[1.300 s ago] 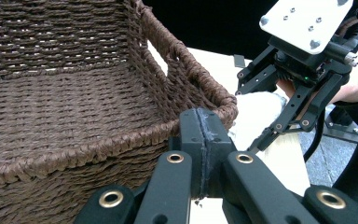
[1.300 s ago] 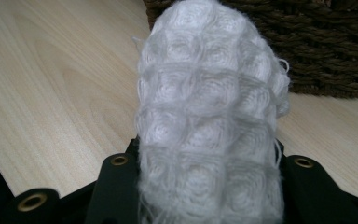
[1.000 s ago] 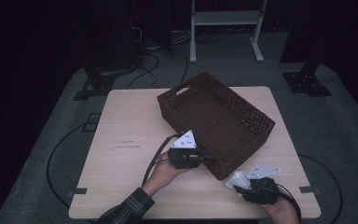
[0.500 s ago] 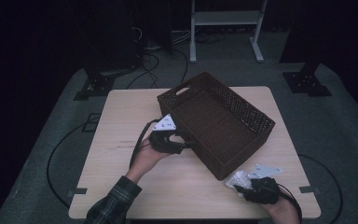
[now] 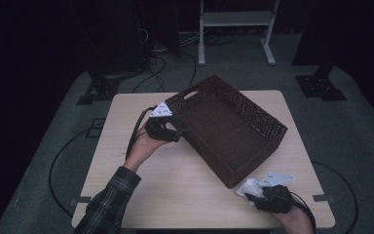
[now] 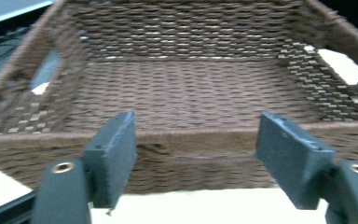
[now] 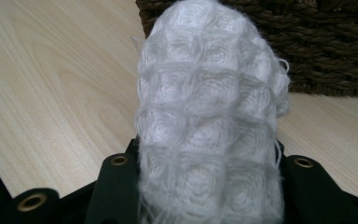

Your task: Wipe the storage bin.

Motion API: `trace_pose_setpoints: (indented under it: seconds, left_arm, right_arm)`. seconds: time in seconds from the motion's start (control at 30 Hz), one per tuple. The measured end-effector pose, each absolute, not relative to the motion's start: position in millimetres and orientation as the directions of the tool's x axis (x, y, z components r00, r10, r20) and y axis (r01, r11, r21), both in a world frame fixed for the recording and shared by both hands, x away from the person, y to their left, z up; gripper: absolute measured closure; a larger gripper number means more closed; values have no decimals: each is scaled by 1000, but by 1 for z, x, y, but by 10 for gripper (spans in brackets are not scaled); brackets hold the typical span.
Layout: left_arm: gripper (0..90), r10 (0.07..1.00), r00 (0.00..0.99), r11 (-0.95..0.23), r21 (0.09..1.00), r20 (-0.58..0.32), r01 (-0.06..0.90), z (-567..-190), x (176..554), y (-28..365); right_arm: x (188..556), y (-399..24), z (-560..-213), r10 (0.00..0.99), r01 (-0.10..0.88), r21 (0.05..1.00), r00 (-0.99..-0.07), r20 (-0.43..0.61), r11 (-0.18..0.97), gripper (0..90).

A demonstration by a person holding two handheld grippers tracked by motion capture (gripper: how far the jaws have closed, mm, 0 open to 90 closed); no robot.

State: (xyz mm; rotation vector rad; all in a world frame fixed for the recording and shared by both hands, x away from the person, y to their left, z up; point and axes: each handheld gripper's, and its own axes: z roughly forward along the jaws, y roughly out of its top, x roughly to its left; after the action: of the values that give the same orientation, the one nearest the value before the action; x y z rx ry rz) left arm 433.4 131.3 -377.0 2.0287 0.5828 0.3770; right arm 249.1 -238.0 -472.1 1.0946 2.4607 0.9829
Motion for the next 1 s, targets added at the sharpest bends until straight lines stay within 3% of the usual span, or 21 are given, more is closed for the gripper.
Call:
trace_pose_setpoints:
  seconds: [0.5, 0.77, 1.0]
  left_arm:
    - [259, 587, 804, -489, 831, 89, 265, -355, 491, 145]
    - [332, 624, 777, -490, 819, 90, 299, -354, 530, 151]
    - [470, 655, 751, -486, 808, 85, 333, -361, 558, 153]
  right_arm:
    - [250, -241, -474, 740, 556, 681, -672, 31, 476, 556]
    - [250, -242, -474, 742, 560, 679, -670, 34, 475, 556]
    - [250, -244, -475, 744, 564, 680, -667, 41, 468, 556]
